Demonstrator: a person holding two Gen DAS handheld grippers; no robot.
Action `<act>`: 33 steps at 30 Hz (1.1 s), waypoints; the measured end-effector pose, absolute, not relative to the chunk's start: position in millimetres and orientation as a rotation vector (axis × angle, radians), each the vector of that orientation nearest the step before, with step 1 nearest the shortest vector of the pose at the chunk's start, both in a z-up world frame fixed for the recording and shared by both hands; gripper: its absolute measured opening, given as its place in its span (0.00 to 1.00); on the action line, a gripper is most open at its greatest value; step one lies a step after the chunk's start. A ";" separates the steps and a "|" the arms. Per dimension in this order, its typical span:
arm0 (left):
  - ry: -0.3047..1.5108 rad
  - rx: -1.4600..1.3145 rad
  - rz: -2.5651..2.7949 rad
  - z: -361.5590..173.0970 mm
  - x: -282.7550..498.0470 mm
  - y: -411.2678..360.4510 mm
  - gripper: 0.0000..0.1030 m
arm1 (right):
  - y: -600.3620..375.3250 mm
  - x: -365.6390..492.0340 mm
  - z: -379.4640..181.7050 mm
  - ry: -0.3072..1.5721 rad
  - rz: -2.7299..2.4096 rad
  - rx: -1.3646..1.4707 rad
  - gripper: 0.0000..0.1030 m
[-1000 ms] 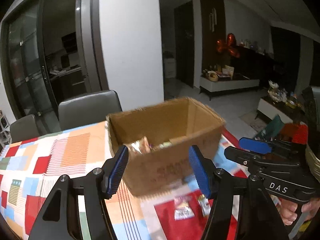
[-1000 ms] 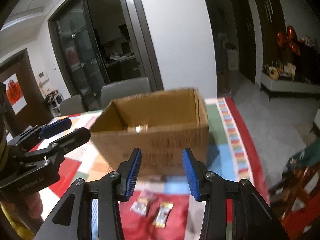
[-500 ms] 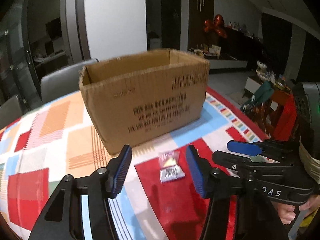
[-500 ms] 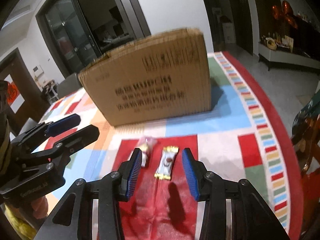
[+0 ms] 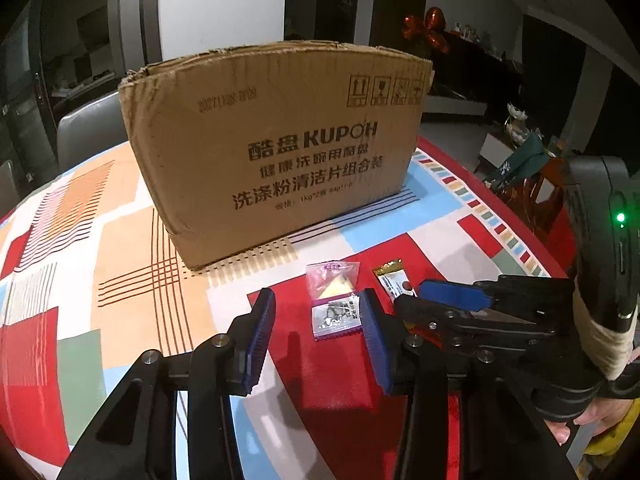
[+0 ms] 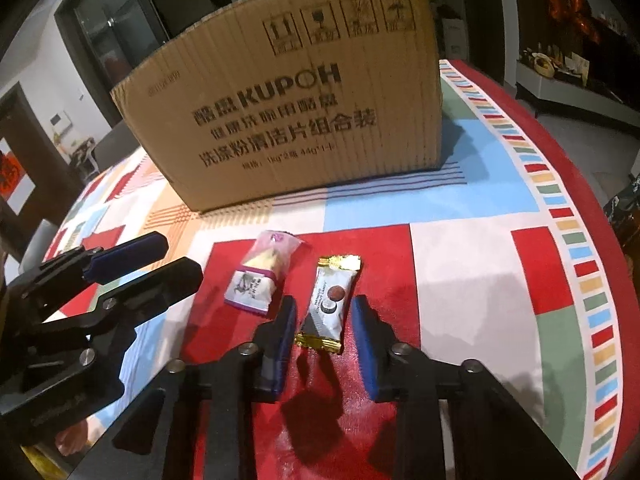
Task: Organize snacks
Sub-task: 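Grasp the clear pink-labelled packet with the left gripper while the right gripper grasps the gold-ended bar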
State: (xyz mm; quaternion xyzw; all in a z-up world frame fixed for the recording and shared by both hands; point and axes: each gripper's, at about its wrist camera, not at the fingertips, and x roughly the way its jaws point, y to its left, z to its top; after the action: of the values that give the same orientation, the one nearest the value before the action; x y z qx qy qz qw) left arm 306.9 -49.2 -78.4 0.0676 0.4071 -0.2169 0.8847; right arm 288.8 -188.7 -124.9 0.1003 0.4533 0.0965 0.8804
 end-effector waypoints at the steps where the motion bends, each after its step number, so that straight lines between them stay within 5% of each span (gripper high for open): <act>1: 0.850 0.142 -0.451 -78.4 307.4 -49.7 0.42 | -186.9 289.9 -126.9 0.949 0.206 0.209 0.26; 33: 0.985 0.123 -0.351 -114.4 332.5 -81.1 0.41 | -216.9 278.2 -110.8 0.753 0.153 0.276 0.20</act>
State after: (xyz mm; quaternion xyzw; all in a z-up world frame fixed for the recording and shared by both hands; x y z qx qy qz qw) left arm 332.5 -81.1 -114.4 0.0589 0.4702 -0.1673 0.8645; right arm 278.2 -216.9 -110.8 0.1344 0.3662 0.0742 0.9178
